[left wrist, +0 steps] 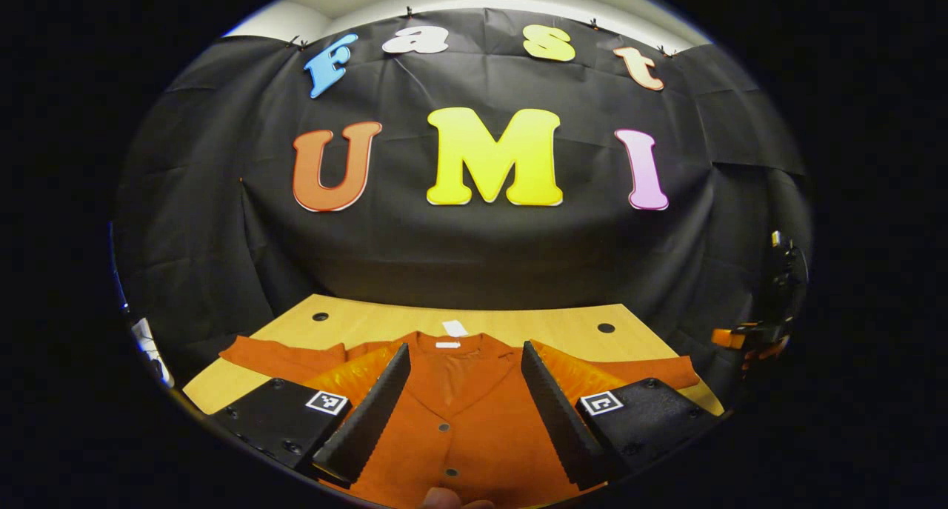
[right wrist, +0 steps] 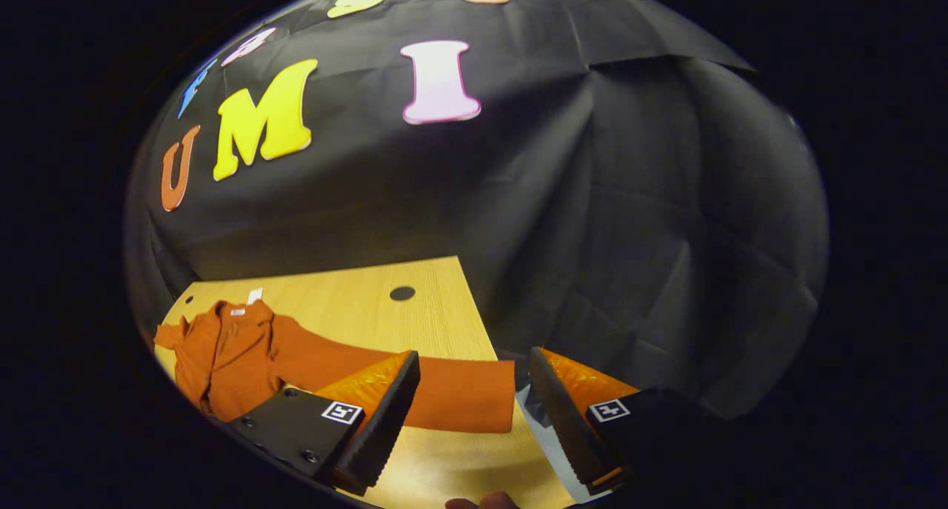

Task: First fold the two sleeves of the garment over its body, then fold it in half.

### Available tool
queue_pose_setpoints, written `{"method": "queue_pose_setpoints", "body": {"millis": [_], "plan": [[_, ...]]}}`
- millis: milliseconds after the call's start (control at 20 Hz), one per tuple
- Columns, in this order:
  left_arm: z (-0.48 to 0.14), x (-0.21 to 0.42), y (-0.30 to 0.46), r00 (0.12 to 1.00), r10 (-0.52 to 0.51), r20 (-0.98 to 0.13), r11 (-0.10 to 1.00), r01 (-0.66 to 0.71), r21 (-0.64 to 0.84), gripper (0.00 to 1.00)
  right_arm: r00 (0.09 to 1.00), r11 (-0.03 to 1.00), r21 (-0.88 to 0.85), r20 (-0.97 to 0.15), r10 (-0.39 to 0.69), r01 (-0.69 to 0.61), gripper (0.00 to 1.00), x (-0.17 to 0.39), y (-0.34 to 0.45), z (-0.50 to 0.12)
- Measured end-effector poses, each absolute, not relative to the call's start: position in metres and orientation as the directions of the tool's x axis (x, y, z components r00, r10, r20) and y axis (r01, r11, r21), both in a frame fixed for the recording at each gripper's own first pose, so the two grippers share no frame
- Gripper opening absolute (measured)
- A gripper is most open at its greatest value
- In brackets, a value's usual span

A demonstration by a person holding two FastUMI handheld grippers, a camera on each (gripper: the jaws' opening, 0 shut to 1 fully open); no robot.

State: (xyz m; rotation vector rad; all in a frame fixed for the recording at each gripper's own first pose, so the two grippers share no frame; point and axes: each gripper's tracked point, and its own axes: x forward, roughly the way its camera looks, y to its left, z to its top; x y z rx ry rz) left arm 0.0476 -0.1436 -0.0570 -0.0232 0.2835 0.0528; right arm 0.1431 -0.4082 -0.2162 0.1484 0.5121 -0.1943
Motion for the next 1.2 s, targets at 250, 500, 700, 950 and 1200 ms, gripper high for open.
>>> {"method": "queue_pose_setpoints", "body": {"millis": [250, 500, 700, 950, 1200], "plan": [[-0.068, 0.053, -0.166, 0.945, 0.032, -0.325, 0.999, -0.026, 0.026, 0.98, 0.795, 0.963, 0.168, -0.602, -0.068, 0.210, 0.95, 0.171, -0.434, -0.290], [-0.081, 0.054, -0.155, 0.916, 0.084, -0.391, 0.996, -0.072, 0.045, 0.98, 0.754, 0.940, 0.256, -0.657, -0.003, 0.227, 0.97, 0.198, -0.447, -0.334], [-0.081, 0.056, -0.146, 0.911, 0.109, -0.398, 0.994, -0.088, 0.071, 0.98, 0.716, 0.897, 0.364, -0.693, 0.080, 0.251, 0.96, 0.206, -0.439, -0.355], [-0.086, 0.054, -0.146, 0.902, 0.118, -0.415, 0.993, -0.095, 0.077, 0.98, 0.692, 0.854, 0.446, -0.706, 0.150, 0.270, 0.94, 0.223, -0.430, -0.368], [-0.084, 0.052, -0.146, 0.899, 0.129, -0.419, 0.992, -0.116, 0.057, 0.98, 0.660, 0.861, 0.417, -0.739, 0.135, 0.291, 0.66, 0.217, -0.441, -0.360]]}}
